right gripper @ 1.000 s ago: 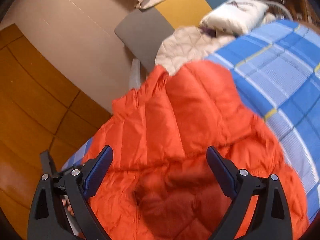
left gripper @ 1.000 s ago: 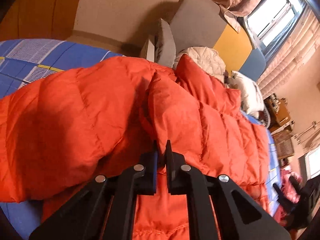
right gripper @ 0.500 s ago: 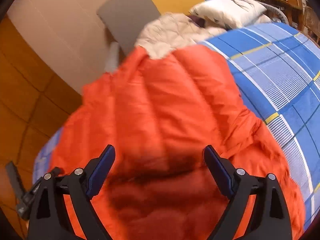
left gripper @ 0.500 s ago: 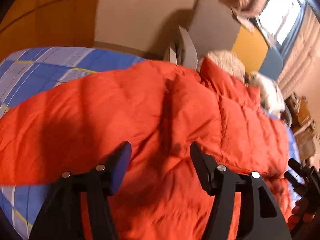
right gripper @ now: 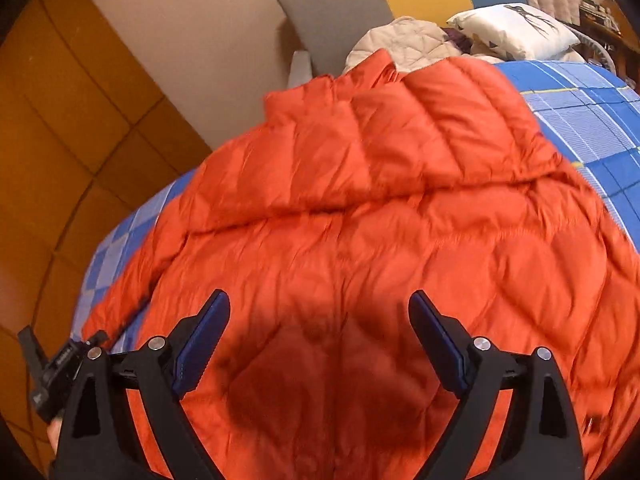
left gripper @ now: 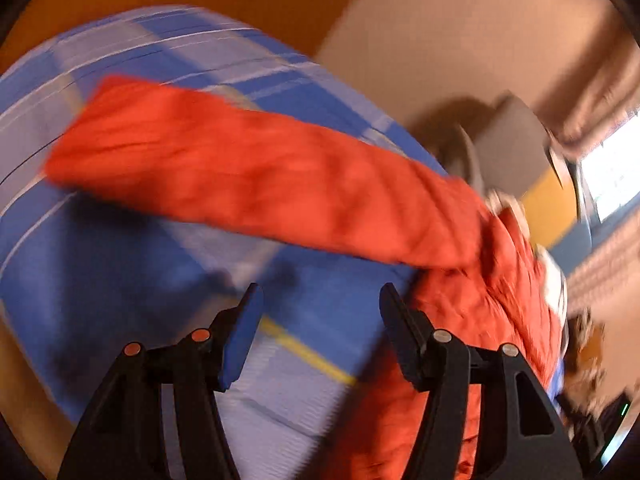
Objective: Fold large clothes
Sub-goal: 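Grasp the other orange sleeve cuff with the left tool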
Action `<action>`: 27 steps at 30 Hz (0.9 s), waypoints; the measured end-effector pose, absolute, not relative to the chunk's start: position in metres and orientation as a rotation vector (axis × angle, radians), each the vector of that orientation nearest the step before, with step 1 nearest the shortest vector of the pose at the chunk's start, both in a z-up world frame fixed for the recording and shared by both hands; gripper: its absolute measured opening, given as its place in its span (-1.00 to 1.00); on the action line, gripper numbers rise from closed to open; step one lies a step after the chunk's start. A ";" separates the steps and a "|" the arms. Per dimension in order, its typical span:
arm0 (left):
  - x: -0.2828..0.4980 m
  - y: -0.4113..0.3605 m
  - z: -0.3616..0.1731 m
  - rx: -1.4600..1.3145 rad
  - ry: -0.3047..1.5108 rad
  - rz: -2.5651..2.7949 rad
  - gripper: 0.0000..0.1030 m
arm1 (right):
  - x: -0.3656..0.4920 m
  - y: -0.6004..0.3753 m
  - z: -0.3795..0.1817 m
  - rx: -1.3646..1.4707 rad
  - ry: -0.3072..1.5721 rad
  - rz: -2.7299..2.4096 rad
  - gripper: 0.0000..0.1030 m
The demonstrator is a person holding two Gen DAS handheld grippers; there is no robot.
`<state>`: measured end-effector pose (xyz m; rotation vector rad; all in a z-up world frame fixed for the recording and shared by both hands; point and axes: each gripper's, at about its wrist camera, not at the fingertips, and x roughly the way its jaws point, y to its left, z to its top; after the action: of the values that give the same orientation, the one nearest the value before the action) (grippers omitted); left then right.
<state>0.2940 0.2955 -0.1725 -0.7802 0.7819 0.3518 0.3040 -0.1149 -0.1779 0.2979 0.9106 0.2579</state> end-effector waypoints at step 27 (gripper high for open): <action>0.321 0.355 -0.087 -0.789 0.434 0.290 -0.86 | 0.258 -0.100 -0.173 0.224 0.934 0.277 0.79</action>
<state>0.3214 0.3551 -0.0872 -0.7893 0.4341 0.2903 0.2576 -0.1004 -0.1726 0.2244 0.9338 0.2768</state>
